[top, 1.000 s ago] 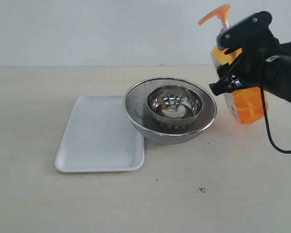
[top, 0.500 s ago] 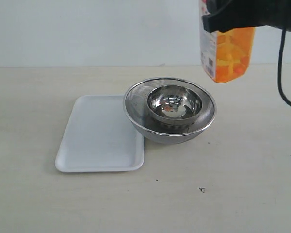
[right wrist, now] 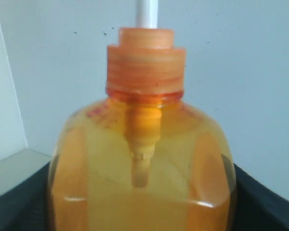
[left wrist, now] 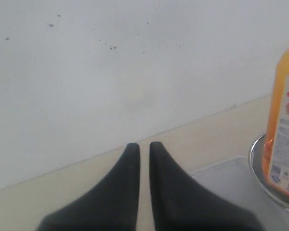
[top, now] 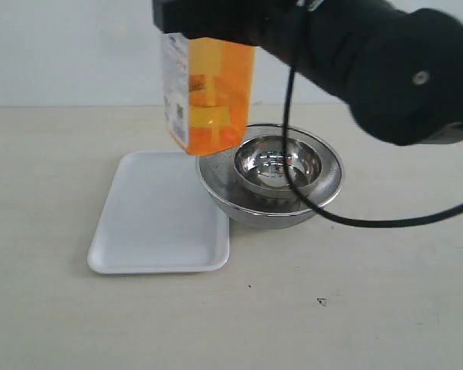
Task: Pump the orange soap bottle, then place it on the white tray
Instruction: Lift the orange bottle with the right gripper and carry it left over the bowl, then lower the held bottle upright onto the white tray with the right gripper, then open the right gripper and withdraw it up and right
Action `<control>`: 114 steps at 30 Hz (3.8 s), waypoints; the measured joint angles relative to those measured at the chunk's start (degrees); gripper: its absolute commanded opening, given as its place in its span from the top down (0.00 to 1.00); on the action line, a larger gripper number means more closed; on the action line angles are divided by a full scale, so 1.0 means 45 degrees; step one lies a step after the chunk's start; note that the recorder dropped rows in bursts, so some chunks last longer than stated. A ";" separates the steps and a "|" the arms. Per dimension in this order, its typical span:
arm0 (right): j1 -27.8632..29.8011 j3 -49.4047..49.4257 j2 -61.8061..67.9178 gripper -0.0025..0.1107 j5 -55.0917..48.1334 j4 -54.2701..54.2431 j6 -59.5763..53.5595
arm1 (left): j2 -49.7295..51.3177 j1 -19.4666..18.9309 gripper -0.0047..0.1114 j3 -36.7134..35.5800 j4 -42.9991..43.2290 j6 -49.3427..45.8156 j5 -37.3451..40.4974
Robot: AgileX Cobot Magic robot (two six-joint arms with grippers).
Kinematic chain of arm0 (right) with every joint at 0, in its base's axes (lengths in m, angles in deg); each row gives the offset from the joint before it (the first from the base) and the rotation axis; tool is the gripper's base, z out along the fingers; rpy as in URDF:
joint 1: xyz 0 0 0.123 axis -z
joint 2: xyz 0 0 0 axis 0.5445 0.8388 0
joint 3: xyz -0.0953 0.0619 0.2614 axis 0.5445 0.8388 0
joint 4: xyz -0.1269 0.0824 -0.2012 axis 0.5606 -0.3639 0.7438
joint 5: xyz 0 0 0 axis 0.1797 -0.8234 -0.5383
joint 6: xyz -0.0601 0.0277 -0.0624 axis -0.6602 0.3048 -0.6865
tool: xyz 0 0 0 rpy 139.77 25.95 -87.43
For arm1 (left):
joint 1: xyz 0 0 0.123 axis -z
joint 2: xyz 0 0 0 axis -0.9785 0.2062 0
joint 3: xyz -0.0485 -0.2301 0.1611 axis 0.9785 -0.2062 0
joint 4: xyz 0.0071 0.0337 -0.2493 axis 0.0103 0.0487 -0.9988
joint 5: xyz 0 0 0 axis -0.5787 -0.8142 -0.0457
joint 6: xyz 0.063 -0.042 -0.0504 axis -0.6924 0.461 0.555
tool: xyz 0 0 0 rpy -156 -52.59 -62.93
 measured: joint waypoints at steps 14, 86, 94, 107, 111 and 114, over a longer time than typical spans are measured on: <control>-0.0622 -0.4536 0.4837 0.98 -0.1089 -0.2858 -0.2855 | -0.1169 0.0000 0.92 -0.4902 0.1057 0.4164 -0.1014; 0.0458 -0.6014 0.4540 0.24 -0.9063 -0.3678 -0.4278 | -0.1169 0.0000 0.92 -0.6700 0.3315 0.6430 -0.0952; 0.2590 -0.6014 0.3809 0.24 -1.3169 -0.3685 -0.3797 | -0.1169 0.0000 0.92 -0.6700 0.3242 0.6430 -0.0952; 0.5392 -0.6014 0.3799 0.96 -1.6471 -0.3630 -0.3383 | -0.1085 0.0000 0.92 -0.6700 0.3622 0.6916 -0.1553; 0.5369 -0.6014 0.3799 0.96 -1.6519 -0.3630 -0.3184 | -0.0055 0.0000 0.92 -0.6700 0.4421 0.7241 -0.1777; 0.5369 -0.6014 0.3799 0.96 -1.6154 -0.3705 -0.3159 | 0.1489 -0.0482 0.92 -0.6700 0.5670 0.8371 -0.2087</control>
